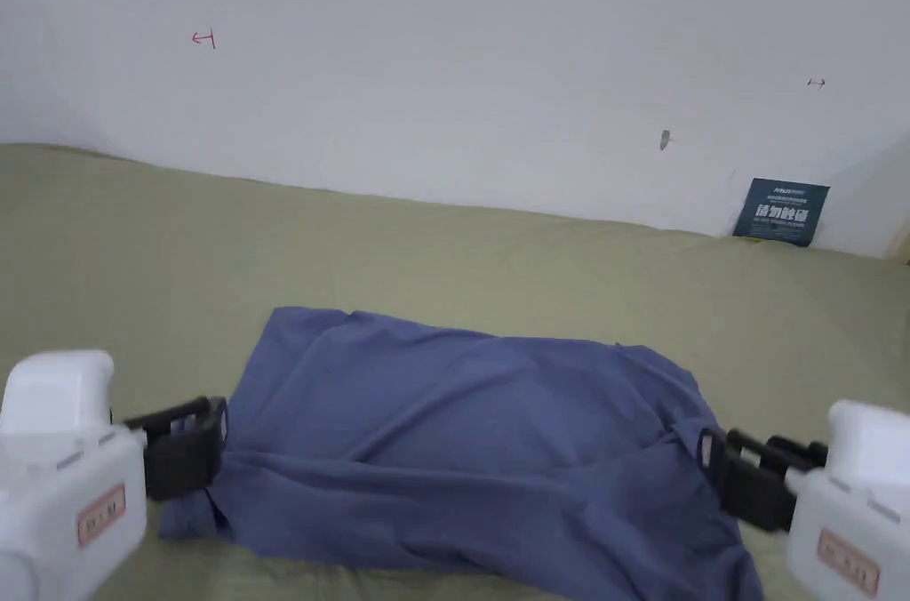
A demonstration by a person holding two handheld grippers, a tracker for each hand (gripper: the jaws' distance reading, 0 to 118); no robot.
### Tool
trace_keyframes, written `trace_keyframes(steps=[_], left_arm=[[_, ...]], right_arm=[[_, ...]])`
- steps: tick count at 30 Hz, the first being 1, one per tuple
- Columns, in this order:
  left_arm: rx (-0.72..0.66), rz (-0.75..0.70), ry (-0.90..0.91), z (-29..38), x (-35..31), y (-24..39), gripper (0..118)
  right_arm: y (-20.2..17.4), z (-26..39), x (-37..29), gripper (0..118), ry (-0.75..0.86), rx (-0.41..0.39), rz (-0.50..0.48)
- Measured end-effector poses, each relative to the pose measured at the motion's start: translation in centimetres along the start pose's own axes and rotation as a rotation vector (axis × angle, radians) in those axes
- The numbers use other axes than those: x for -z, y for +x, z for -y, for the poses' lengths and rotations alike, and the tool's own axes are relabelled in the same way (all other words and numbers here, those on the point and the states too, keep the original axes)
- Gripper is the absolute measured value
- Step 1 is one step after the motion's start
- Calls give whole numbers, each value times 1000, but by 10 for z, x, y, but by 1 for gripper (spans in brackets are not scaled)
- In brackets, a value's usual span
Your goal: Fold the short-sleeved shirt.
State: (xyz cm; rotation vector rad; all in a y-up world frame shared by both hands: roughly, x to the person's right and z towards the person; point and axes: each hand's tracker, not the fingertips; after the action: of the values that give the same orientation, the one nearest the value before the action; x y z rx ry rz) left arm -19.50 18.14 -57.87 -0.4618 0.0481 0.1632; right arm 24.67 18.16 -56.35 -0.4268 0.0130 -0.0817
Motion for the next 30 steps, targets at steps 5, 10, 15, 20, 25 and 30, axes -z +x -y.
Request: trace_keyframes(steps=[5,10,15,20,25,30], left_arm=[[-5,-65,-170,80,-44,-1,0],[-45,-54,-296,118,-52,-23,0],[-103,-22,-242,93,-26,-34,0],[5,-25,-229,57,52,-27,23],[11,-33,-301,52,140,-31,81],[107,-30,-354,59,157,-24,48]], right_arm=[[-27,70,-65,0,-67,18,-9],[-33,102,-93,0,-142,21,-33],[-18,103,-90,0,-161,59,-29],[-2,100,-83,0,-160,103,-2],[13,95,-71,0,-161,97,25],[24,88,-48,52,-168,91,21]])
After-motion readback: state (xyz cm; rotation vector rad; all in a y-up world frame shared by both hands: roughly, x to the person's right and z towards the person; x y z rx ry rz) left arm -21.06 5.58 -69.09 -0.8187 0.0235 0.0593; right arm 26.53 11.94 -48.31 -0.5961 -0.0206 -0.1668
